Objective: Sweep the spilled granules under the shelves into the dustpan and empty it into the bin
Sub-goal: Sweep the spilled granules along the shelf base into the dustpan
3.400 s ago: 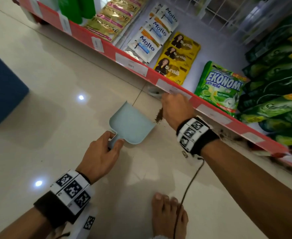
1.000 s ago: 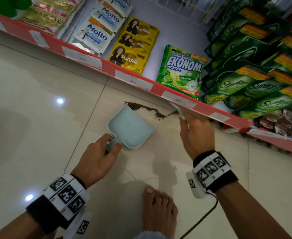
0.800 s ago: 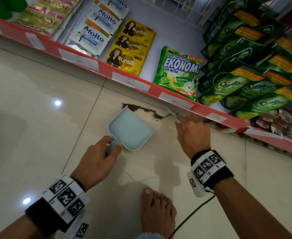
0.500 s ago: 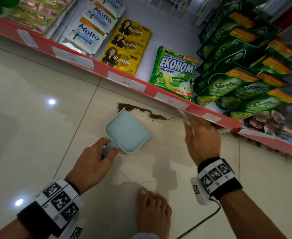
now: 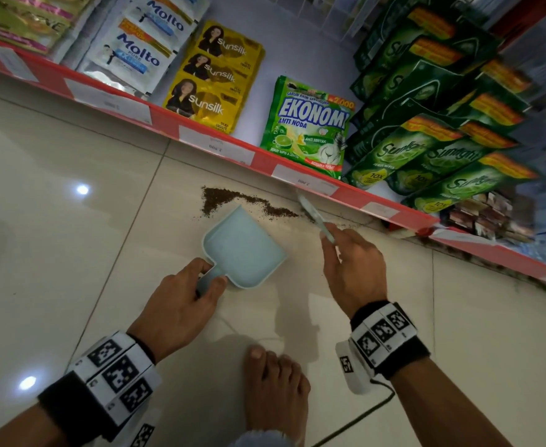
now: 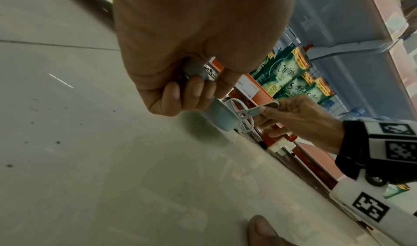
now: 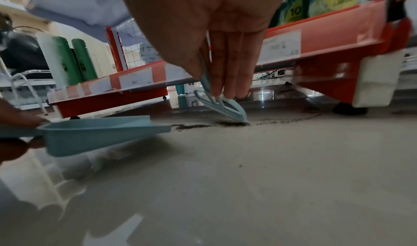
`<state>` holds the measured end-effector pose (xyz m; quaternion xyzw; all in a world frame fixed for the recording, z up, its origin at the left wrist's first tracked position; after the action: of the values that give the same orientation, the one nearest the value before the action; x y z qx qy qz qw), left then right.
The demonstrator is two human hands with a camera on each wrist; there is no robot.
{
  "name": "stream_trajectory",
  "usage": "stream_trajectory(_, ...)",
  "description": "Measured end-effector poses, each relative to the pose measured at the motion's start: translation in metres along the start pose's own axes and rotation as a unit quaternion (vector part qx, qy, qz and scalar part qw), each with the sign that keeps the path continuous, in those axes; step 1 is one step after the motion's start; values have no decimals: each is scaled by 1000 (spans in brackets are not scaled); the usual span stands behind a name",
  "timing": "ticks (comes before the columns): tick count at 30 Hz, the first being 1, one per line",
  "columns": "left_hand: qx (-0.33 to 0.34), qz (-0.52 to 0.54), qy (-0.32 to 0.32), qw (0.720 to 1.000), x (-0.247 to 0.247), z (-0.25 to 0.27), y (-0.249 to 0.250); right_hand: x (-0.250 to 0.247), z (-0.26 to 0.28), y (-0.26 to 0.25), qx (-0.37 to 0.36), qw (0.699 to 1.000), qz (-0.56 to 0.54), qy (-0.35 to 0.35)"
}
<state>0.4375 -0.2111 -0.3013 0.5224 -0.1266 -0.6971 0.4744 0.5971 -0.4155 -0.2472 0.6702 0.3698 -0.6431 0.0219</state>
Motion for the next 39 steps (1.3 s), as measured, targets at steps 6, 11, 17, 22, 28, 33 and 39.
stream_trajectory(6,26,0,-11,1000,8,-9,14,-38,-13,48,33,995,83,38)
stream_trajectory(11,52,-4,-22,998,17,-24,39,-36,-10,79,118,982,150,-8)
stream_trajectory(17,67,-3,-34,997,27,-32,57,-2,7,44,59,994,51,-78)
stream_trajectory(22,66,-15,-28,997,29,-30,54,-17,2,31,21,998,67,9)
stream_trajectory(28,54,-17,-29,998,27,-32,54,-21,-22,77,122,980,150,-38)
stream_trajectory(33,47,-13,-33,998,27,-32,53,-9,-13,73,110,988,75,-73)
stream_trajectory(39,37,-17,-36,999,28,-29,48,-14,8,34,3,1000,10,-22)
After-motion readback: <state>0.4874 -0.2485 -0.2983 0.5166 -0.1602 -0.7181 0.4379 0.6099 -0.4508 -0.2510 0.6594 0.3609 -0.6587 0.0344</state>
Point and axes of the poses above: each hand's wrist, its own z-axis away from the middle knuckle, its own x-axis out of the palm, y = z × x, the point moved 4 cm from there along -z, towards the middle knuckle, and after that the axes turned 14 degrees about -z, right-handed, at the moved point
